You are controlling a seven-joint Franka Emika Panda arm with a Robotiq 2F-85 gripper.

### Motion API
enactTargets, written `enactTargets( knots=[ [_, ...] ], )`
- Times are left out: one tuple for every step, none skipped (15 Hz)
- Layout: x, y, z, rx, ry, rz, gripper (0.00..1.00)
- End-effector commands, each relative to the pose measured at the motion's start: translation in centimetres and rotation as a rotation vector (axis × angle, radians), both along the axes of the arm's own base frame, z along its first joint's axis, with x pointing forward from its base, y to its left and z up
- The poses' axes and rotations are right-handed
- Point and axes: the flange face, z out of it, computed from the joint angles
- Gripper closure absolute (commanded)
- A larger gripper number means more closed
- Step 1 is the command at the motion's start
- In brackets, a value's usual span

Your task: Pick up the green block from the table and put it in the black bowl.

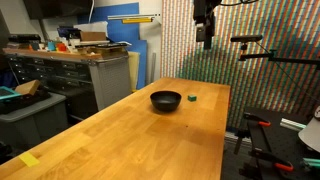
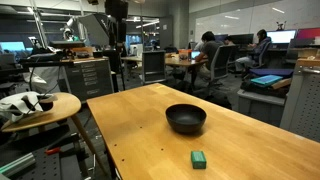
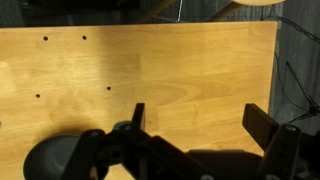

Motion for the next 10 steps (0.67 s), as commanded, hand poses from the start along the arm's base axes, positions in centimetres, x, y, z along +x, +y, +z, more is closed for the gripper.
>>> enactTargets(
  knots=[
    [0.08, 0.00, 0.23, 0.000, -0.003, 0.000, 0.00],
    [0.13, 0.01, 0.42, 0.001, -0.007, 0.000, 0.00],
    [0.16, 0.01, 0.54, 0.001, -0.010, 0.000, 0.00],
    [0.17, 0.02, 0.57, 0.002, -0.011, 0.000, 0.00],
    [0.17, 0.02, 0.58, 0.002, -0.011, 0.000, 0.00],
    [0.17, 0.02, 0.58, 0.002, -0.011, 0.000, 0.00],
    [0.17, 0.02, 0.58, 0.002, -0.011, 0.000, 0.00],
    [0.17, 0.02, 0.58, 0.002, -0.011, 0.000, 0.00],
    [0.17, 0.25, 0.47, -0.002, -0.016, 0.035, 0.00],
    [0.06, 0.41, 0.26, -0.005, -0.016, 0.079, 0.00]
  ],
)
